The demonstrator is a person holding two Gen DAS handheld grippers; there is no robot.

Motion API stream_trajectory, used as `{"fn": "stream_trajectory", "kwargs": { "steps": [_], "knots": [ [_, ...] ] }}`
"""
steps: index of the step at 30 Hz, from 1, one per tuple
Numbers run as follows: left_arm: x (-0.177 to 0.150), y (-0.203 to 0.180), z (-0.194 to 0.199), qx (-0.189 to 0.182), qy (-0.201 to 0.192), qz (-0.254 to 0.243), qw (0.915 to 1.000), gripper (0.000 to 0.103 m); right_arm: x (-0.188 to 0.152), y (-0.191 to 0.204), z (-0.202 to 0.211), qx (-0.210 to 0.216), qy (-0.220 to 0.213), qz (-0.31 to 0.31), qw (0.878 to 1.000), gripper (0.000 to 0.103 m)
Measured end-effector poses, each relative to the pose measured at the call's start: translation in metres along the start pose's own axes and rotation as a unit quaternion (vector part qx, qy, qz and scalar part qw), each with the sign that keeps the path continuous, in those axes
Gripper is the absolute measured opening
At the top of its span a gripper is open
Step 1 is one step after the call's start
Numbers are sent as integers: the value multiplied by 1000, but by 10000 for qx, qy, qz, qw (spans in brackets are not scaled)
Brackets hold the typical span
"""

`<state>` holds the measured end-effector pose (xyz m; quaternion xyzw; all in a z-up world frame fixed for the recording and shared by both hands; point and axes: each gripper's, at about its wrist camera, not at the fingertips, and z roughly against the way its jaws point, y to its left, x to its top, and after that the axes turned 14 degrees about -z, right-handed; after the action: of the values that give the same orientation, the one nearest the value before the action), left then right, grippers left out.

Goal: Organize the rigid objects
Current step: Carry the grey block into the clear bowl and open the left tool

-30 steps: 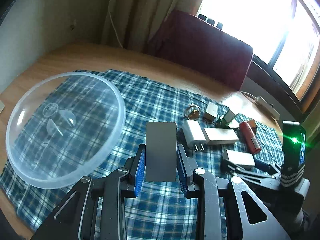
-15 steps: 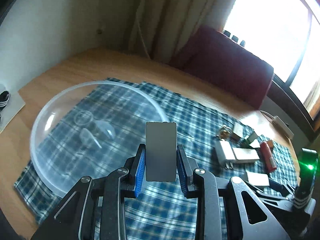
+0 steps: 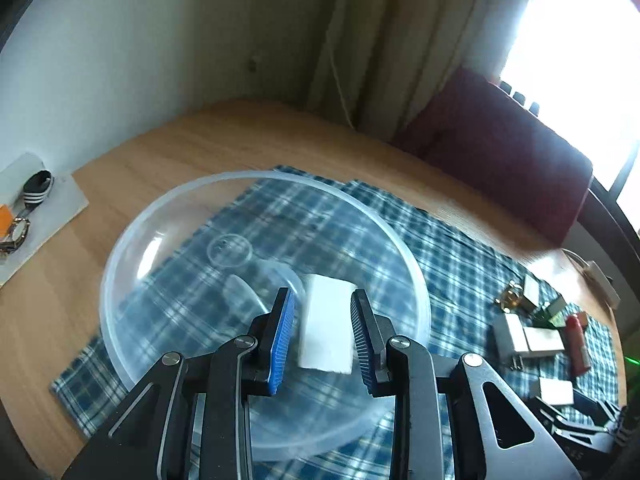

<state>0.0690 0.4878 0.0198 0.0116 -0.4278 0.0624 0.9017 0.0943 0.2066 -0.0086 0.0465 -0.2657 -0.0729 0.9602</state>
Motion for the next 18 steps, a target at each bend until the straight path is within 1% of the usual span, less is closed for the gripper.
{"fn": "stream_trajectory", "kwargs": {
  "steps": [10, 11, 12, 14, 16, 18],
  "knots": [
    [-4, 14, -5, 100, -21, 254, 9996, 32, -2, 13, 3, 37, -28, 118, 9999, 94],
    [-5, 15, -4, 129, -28, 280, 9995, 37, -2, 15, 3, 40, -27, 132, 9999, 94],
    [-6, 16, -4, 172, -36, 309, 9994, 44, -2, 16, 2, 41, -25, 148, 9999, 94],
    [-7, 18, -2, 258, -93, 337, 9991, 51, -2, 19, 2, 41, -21, 173, 9998, 94],
    [-8, 19, 0, 356, -171, 341, 9986, 52, -2, 22, 2, 42, -21, 196, 9998, 94],
    [-8, 19, 3, 450, -256, 336, 9981, 57, -2, 26, 2, 47, -24, 218, 9997, 94]
  ]
}}
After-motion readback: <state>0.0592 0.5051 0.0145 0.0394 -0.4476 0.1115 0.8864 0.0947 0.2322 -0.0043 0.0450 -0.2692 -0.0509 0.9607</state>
